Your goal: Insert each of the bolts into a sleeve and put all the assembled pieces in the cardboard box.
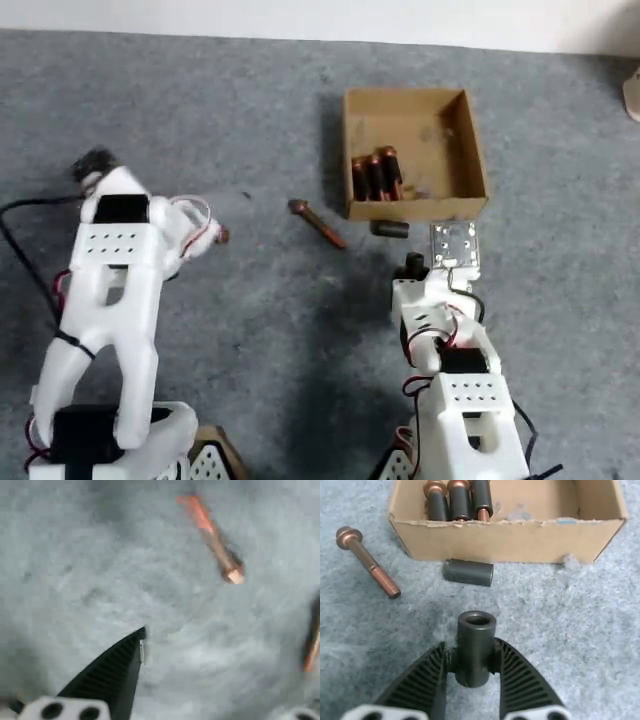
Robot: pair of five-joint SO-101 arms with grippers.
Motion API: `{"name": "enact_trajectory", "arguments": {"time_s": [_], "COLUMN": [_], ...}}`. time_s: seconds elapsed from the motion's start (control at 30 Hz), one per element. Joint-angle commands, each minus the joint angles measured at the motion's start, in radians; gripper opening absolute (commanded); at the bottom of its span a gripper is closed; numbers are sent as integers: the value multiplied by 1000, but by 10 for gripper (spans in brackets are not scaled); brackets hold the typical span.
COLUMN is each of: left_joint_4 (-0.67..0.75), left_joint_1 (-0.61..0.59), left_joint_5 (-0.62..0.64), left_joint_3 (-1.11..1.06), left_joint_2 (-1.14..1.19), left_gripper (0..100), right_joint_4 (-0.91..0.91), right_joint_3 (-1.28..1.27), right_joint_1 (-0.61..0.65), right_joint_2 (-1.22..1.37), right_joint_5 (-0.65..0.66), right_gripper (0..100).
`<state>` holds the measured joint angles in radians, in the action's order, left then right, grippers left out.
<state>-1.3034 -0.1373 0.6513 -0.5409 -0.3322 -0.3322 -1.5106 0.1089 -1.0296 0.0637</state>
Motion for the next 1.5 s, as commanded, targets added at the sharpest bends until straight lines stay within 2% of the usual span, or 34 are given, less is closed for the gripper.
{"name": "enact_trajectory", "arguments": {"time_s": [0.0,0.07,0.13,0.2,0.33,0.4,0.6,0.77,0.97,1.03,1.13,1.17,1.37,1.4,1.47], "left_joint_4": [11,64,115,207,456,531,520,520,526,526,525,525,505,500,525], "left_joint_1": [22,21,-7,-39,-120,-154,-128,-76,-81,-58,-7,2,38,36,42], "left_joint_5": [-772,-1033,-1180,-1181,-1069,-1048,-1074,-1303,-1344,-1447,-1728,-1771,-1685,-1705,-1860], "left_joint_3": [48,54,54,58,53,51,-24,-101,-176,-173,-193,-196,-203,-223,-246], "left_joint_2": [-4,-2,-2,-4,-2,-2,-7,-13,-48,-53,-54,-54,-62,-62,-61], "left_gripper": [567,566,565,548,463,418,355,333,330,330,330,330,330,330,330], "right_joint_4": [19,19,19,19,19,19,19,19,19,19,19,19,19,19,19], "right_joint_3": [12,12,12,12,12,12,12,12,12,12,12,12,12,12,12], "right_joint_1": [8,8,8,8,8,8,8,8,8,8,8,8,8,8,8], "right_joint_2": [-21,-21,-21,-21,-21,-21,-21,-21,-21,-21,-21,-21,-21,-21,-21], "right_joint_5": [-5,-5,-5,-5,-5,-5,-5,-5,-5,-5,-5,-5,-5,-5,-5], "right_gripper": [5,5,5,5,5,5,5,5,5,5,5,5,5,5,5]}}
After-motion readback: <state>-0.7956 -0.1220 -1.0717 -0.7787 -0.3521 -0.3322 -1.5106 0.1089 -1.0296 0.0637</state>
